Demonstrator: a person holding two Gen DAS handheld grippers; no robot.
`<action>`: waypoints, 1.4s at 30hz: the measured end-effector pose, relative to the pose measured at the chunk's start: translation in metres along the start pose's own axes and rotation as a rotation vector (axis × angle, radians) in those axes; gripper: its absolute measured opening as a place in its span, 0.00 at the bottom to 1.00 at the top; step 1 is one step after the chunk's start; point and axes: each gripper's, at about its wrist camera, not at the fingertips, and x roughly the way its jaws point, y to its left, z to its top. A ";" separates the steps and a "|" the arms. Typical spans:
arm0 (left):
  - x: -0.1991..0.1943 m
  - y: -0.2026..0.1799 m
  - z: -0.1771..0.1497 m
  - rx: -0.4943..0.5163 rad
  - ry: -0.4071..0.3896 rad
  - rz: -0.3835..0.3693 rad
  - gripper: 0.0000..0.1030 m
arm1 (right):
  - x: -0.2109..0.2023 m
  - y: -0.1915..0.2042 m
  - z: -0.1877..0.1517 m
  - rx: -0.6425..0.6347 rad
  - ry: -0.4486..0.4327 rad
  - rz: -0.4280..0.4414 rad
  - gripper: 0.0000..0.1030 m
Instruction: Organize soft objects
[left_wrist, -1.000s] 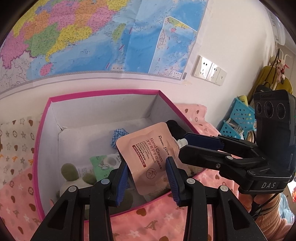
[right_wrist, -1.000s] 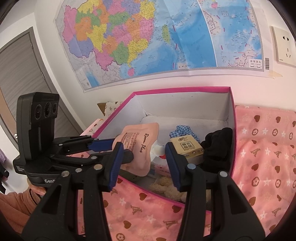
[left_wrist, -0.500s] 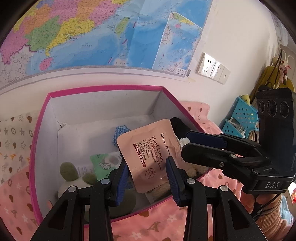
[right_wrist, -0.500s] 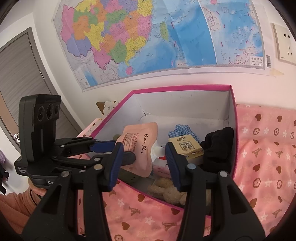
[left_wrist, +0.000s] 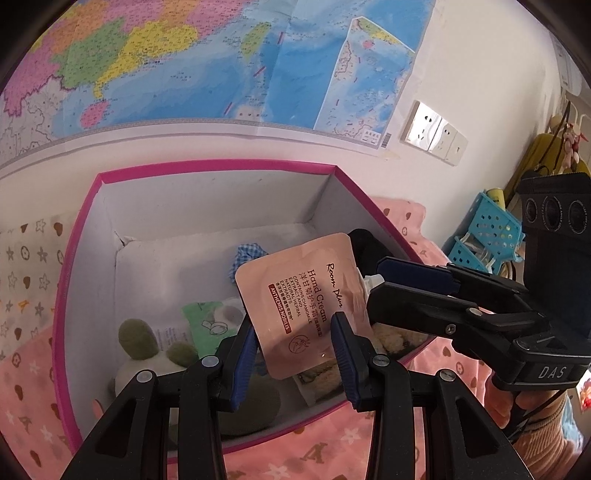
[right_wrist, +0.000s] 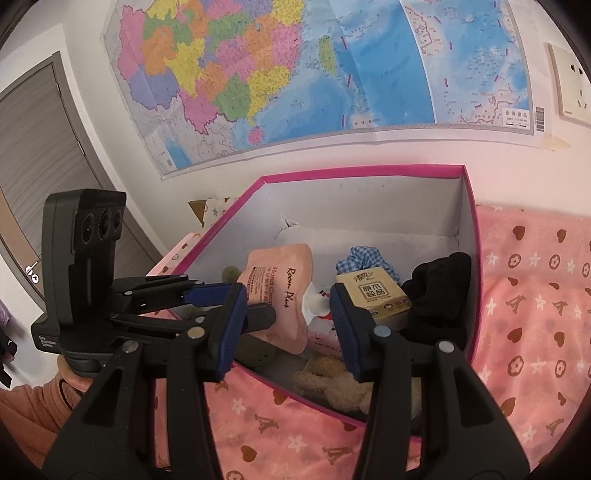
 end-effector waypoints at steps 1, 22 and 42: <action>0.001 0.001 0.000 -0.002 0.003 0.001 0.38 | 0.001 0.000 0.000 0.001 0.002 0.004 0.48; -0.029 -0.003 -0.017 0.023 -0.088 0.073 0.82 | -0.013 0.018 -0.023 -0.046 -0.027 -0.090 0.60; -0.087 -0.019 -0.091 -0.026 -0.203 0.366 1.00 | -0.036 0.064 -0.111 -0.068 -0.035 -0.274 0.89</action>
